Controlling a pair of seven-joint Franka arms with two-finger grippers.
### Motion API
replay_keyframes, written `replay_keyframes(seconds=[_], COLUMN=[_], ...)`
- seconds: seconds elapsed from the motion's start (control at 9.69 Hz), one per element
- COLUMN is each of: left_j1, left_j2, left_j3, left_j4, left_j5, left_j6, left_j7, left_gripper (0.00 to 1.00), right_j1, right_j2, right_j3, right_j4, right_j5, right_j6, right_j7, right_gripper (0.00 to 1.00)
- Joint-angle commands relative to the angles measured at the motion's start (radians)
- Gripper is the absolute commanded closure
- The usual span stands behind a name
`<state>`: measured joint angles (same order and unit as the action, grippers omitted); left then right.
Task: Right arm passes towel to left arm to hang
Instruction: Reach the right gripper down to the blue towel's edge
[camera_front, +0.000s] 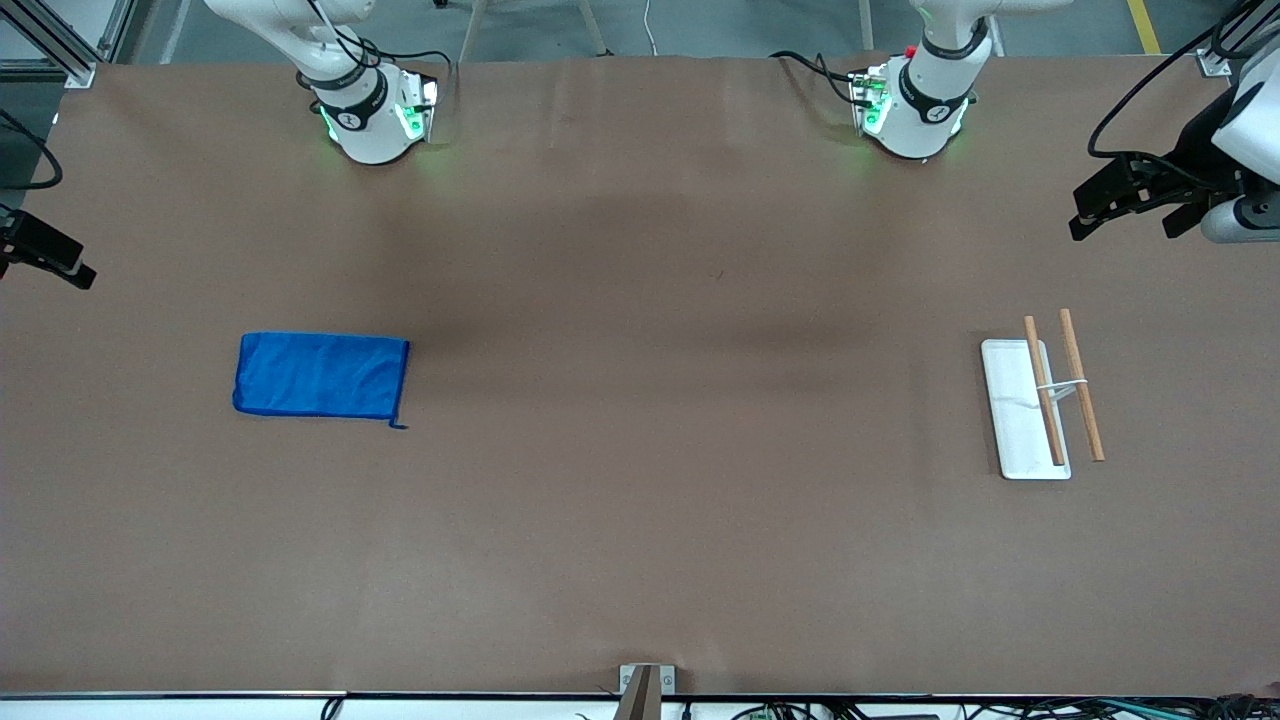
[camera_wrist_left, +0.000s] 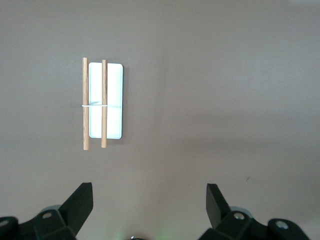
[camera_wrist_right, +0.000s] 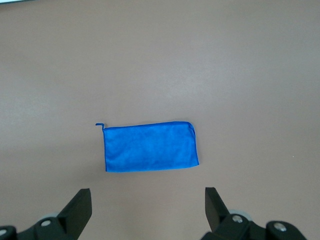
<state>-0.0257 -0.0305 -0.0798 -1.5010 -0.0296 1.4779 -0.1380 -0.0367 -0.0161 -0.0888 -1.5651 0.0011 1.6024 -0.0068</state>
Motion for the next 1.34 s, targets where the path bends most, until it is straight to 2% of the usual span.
replay_keyframes(seconds=[0.0, 0.41, 0.62, 0.83, 1.14, 1.24], left_j1=[0.001, 0.001, 0.003, 0.003, 0.003, 0.001], left_j2=[-0.011, -0.006, -0.002, 0.000, 0.003, 0.003], left_j3=[-0.003, -0.005, -0.003, -0.003, -0.003, -0.003], left_j4=[-0.045, -0.042, -0.041, -0.038, -0.036, -0.036], left_j5=[0.005, 0.005, 0.005, 0.005, 0.005, 0.005], left_j6=[0.004, 0.004, 0.004, 0.004, 0.005, 0.005], left_j7=[-0.002, 0.008, 0.014, 0.014, 0.021, 0.012], left_gripper=[0.00, 0.00, 0.00, 0.00, 0.00, 0.00], right_j1=[0.001, 0.004, 0.017, 0.018, 0.021, 0.012], right_j2=[-0.015, -0.018, -0.016, -0.015, -0.010, 0.040], right_j3=[-0.003, -0.002, 0.000, 0.011, 0.021, 0.021], right_j4=[-0.012, -0.021, -0.067, -0.169, -0.456, -0.502], right_j5=[-0.001, -0.006, -0.015, -0.015, -0.015, -0.015], right_j6=[0.001, 0.001, 0.001, 0.066, 0.331, 0.402], right_j7=[-0.004, -0.004, -0.006, -0.004, -0.002, -0.018], right_gripper=[0.00, 0.00, 0.00, 0.00, 0.00, 0.00])
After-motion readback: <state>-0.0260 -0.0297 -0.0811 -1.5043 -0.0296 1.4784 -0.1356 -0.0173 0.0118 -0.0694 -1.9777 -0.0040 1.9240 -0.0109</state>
